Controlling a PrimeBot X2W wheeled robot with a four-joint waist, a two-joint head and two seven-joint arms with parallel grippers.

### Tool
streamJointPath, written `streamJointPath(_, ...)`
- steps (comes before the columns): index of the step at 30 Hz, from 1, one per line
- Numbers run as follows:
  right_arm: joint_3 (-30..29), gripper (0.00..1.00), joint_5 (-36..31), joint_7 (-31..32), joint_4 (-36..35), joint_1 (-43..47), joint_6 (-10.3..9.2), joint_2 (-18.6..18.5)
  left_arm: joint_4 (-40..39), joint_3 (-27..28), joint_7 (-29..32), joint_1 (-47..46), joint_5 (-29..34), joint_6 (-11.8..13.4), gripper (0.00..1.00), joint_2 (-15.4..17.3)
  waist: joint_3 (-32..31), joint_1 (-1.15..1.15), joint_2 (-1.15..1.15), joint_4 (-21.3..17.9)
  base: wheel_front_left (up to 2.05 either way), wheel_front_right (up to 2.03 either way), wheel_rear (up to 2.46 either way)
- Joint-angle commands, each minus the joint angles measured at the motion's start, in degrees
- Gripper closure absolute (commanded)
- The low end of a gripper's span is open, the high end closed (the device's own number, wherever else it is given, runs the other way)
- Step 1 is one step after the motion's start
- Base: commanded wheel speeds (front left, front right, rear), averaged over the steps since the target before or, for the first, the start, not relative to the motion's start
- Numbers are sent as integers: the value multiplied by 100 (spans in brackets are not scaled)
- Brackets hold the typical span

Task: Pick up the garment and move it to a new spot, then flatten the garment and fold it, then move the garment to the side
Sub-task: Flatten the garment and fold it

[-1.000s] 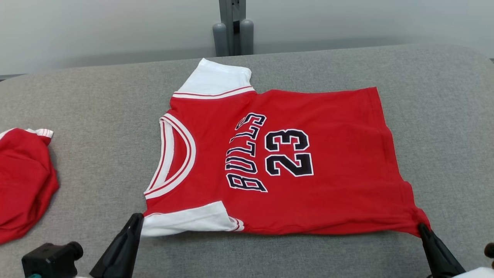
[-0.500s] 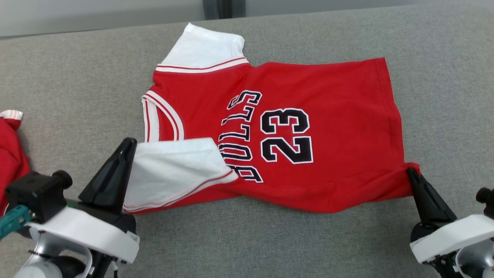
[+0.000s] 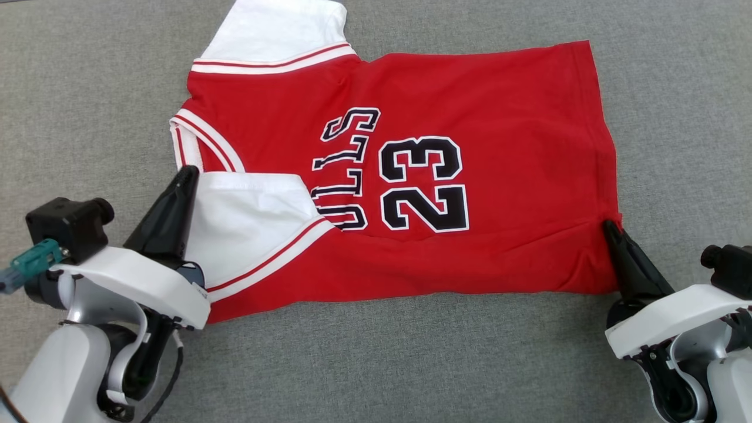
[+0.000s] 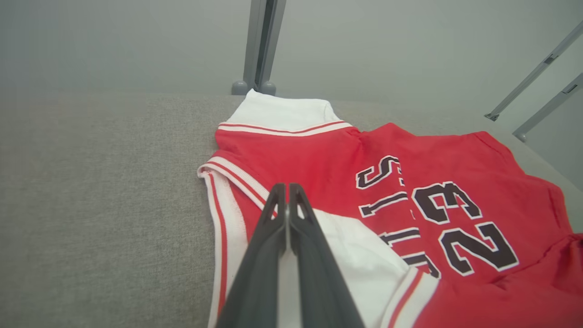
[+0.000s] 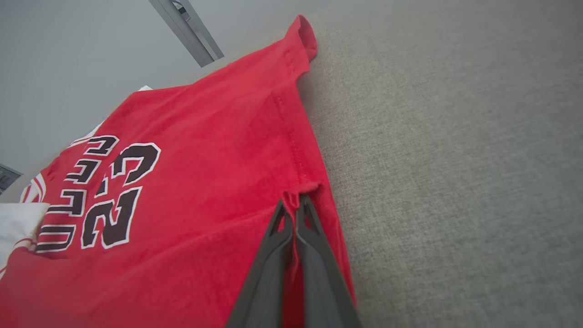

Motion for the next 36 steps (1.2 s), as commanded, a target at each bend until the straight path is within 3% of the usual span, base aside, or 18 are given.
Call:
streamJointPath(1,31,99,33,-98,51,-90,4,-33,137,-14,-12,-66,-62,-59,90,-50,12,0,0,-11,0,0,0)
streamJointPath(2,64,62,89,-148,78,-88,4,-20,230,-9,-54,-51,-80,-60,61,-61,-8,0,0,-17,0,0,0)
streamJointPath(3,82,14,147,-193,89,-62,4,-6,283,25,-122,-47,-90,-41,0,-81,-23,0,0,-22,0,0,0)
streamJointPath(4,65,0,179,-260,95,-38,4,-3,337,40,-176,-23,-107,-31,0,-113,-37,0,0,-26,0,0,0)
streamJointPath(9,-317,0,50,-756,-17,76,4,2,370,335,-815,95,46,240,0,-260,-194,0,0,-13,0,0,0)
streamJointPath(17,-826,0,-964,-1664,-341,-198,4,-22,6,607,-1834,-60,526,531,0,-384,-539,0,0,100,0,0,0)
streamJointPath(26,-303,0,-2019,-1844,-89,-62,3,89,214,463,-2201,375,1233,736,0,-464,-989,0,0,145,0,0,0)
streamJointPath(36,-8,0,-2194,-1865,298,332,3,201,619,154,-2141,987,1417,798,0,-510,-1239,0,0,129,0,0,0)
